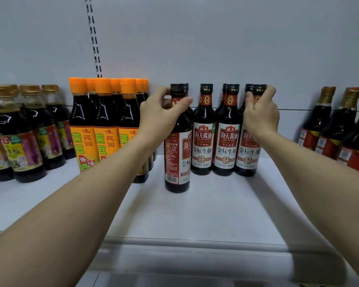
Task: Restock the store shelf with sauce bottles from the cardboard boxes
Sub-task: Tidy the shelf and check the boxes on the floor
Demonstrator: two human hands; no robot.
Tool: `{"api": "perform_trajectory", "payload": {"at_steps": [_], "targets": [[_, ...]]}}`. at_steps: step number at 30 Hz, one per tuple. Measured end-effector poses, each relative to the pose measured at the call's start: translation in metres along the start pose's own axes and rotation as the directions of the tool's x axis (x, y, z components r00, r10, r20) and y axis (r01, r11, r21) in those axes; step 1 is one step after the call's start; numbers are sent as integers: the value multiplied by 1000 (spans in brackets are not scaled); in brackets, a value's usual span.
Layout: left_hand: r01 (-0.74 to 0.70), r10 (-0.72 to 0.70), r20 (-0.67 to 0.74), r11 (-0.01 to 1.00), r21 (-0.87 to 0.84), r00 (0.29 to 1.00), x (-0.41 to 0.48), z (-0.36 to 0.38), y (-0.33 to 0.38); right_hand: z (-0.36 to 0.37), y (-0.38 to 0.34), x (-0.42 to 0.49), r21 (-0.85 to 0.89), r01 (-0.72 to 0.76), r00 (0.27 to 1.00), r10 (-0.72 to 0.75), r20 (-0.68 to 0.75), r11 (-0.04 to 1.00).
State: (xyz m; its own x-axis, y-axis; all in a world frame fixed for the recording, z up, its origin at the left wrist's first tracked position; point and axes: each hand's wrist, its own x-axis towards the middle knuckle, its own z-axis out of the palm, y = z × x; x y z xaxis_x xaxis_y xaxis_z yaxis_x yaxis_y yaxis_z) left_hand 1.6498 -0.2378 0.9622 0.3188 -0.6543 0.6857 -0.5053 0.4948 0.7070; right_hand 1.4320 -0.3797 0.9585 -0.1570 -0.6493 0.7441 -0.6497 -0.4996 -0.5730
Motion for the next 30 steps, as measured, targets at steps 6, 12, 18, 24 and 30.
{"api": "perform_trajectory", "payload": {"at_steps": [6,12,18,24,30], "targets": [[76,-61,100,985,-157,993,-2,-1,2,1,0,0,-7,-4,1000,4,2,1000],[-20,26,44,989,-147,999,-3,9,2,0,1,1,-6,-14,1000,14,-1,1000],[-72,80,45,986,-153,996,-1,11,-6,0,0,0,-14,-24,1000,24,-2,1000],[-78,84,51,992,-101,995,2,12,-10,1,1,0,-6,-36,999,36,-5,999],[-97,99,56,994,-47,994,6,13,-14,-2,0,1,-2,-57,998,57,19,998]]}}
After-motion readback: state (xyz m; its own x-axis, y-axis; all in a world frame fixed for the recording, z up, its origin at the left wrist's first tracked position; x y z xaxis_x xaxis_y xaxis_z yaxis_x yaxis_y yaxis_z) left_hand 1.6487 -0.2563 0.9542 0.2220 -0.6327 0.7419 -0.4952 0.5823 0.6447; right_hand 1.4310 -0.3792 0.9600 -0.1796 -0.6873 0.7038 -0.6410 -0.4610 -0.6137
